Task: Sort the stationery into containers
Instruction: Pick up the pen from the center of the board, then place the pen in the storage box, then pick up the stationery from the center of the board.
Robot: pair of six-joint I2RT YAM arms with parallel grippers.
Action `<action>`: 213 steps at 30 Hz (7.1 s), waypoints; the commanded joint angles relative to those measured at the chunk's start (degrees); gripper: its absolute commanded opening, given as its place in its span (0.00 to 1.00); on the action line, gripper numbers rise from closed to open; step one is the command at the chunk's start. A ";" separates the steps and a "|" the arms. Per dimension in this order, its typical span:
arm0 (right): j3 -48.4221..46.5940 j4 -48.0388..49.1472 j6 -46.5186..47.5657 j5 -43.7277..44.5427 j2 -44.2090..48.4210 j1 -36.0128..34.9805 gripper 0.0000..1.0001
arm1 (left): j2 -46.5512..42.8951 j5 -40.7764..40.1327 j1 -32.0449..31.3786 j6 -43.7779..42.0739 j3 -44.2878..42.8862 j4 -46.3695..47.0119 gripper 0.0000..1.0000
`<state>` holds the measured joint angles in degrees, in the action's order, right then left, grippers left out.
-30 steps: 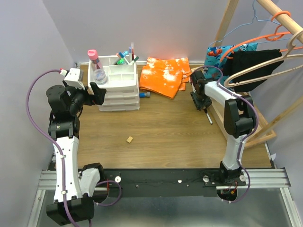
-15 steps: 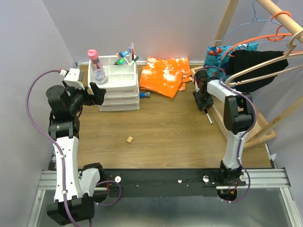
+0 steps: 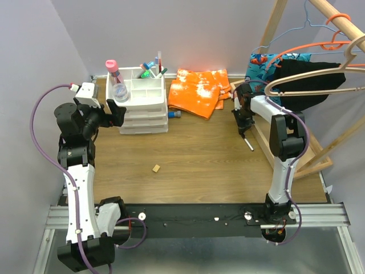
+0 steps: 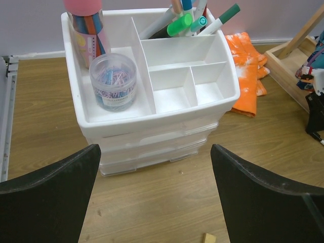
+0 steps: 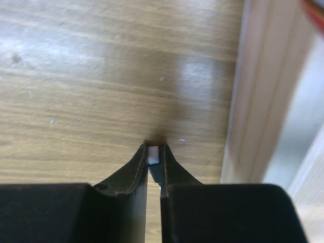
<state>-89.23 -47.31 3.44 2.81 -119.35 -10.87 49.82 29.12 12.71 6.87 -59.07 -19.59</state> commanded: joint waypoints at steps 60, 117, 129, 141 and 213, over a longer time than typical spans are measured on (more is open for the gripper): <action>-46.47 64.53 -15.93 -22.50 -10.11 -26.92 0.07 | 2.29 -4.69 1.26 -7.75 -4.04 -4.49 0.99; -0.07 22.12 19.38 -42.18 22.93 -34.37 0.59 | -2.89 -10.83 3.55 -14.34 -7.11 -14.06 0.99; -8.40 -6.21 52.36 -34.98 4.40 -47.30 0.54 | -4.03 -17.78 0.65 -13.82 -5.88 -14.33 0.99; -19.05 -3.67 58.61 -30.15 -7.38 -50.65 0.53 | -4.56 -20.25 -1.90 -12.41 -7.82 -15.74 0.99; -29.07 -4.63 45.16 -29.35 -17.58 -52.49 0.67 | -5.61 -16.47 -4.45 -11.09 -6.15 -16.09 0.99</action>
<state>-114.61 -50.15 49.30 -24.21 -133.36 -62.41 44.88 12.88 8.56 -3.62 -65.23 -36.01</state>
